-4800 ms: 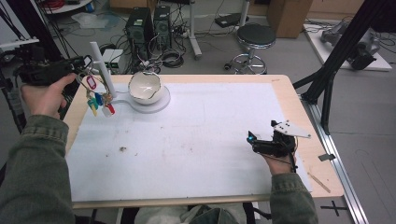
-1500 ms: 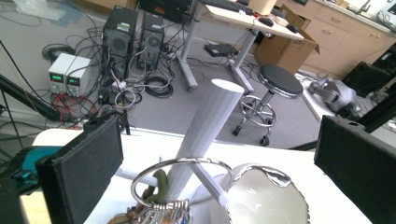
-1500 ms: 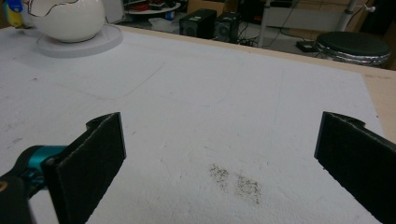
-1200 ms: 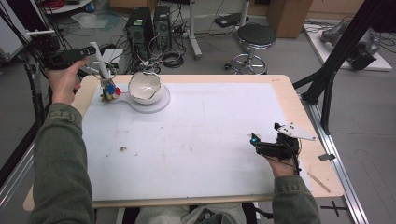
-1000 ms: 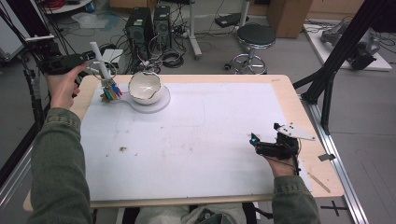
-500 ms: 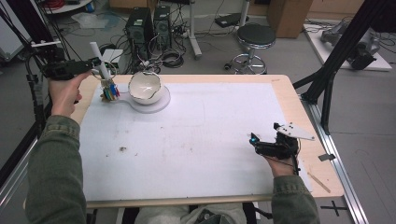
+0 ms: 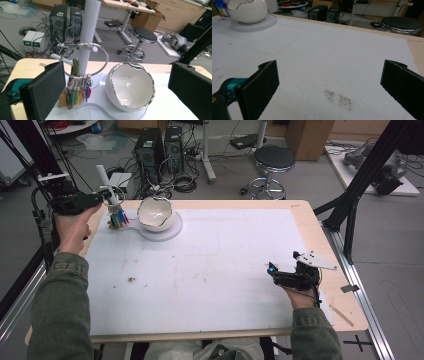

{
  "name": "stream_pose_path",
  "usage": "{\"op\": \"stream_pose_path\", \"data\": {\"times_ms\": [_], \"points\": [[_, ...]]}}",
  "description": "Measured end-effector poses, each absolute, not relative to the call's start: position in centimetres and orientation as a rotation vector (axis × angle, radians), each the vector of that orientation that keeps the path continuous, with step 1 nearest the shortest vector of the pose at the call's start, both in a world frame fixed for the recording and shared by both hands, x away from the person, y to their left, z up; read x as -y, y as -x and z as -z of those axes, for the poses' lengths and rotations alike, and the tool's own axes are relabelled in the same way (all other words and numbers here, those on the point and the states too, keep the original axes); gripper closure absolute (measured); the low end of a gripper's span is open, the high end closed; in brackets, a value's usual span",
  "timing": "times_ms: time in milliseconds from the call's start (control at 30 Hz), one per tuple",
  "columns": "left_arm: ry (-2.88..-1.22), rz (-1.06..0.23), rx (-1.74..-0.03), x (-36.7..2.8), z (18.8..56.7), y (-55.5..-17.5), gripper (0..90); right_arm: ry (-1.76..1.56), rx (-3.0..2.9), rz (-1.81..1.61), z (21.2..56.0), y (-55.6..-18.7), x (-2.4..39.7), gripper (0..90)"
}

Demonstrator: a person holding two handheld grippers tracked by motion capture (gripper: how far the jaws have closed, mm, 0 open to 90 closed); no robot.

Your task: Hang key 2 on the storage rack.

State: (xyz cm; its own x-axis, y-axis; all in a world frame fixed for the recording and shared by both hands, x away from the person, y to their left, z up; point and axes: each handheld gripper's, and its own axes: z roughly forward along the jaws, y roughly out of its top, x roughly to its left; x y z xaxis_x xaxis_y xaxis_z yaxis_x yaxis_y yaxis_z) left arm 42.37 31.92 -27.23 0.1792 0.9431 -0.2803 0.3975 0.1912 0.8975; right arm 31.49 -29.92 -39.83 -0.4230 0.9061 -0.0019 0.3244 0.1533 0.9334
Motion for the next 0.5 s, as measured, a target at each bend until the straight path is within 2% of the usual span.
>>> {"op": "stream_pose_path", "data": {"times_ms": [500], "points": [[-1.397, -0.606, -1.419, -31.7, 30.4, -40.8, 1.6, -1.176, -1.838, -1.263, 39.8, -31.5, 30.0, 0.8]]}}
